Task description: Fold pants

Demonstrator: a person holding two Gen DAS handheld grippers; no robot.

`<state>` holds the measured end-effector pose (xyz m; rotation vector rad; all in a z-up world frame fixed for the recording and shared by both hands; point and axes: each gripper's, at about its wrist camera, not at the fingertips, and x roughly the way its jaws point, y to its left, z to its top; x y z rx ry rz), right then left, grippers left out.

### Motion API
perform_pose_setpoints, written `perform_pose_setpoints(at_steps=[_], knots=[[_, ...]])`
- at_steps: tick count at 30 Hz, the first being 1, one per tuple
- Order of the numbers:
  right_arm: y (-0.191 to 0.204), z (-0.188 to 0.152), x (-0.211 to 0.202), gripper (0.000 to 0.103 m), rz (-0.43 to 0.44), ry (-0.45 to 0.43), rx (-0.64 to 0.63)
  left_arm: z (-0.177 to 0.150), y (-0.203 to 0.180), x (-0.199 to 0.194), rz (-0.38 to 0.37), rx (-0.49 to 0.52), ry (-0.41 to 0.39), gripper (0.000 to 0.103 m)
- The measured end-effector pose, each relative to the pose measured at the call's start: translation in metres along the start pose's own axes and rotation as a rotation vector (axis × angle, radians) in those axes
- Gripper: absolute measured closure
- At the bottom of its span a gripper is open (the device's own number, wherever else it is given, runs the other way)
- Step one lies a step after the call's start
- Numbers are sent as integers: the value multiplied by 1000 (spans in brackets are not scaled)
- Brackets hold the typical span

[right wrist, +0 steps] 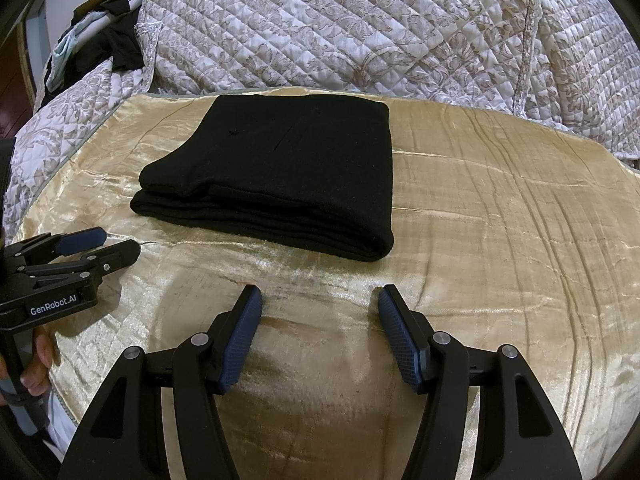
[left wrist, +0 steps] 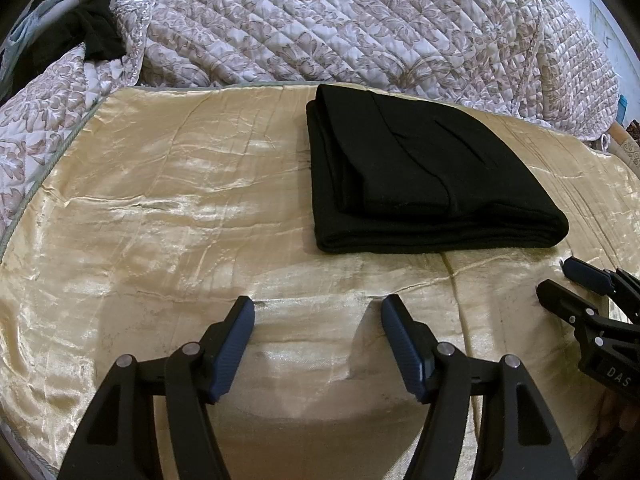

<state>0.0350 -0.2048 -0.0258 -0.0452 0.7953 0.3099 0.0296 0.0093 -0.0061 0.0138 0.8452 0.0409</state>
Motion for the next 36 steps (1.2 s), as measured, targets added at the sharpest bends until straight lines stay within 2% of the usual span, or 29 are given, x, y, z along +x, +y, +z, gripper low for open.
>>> perform_pose_setpoints(at_steps=[19,24,36], knots=[[1,2,0,41,-15,3,-14,0,0,0,0,1,2,34],[2,3,1,29,-69,4,-29,0,0,0,0,2,2,34],[-1,0,2,26,-59,-9,-13,0,0,0,4,7,3,34]])
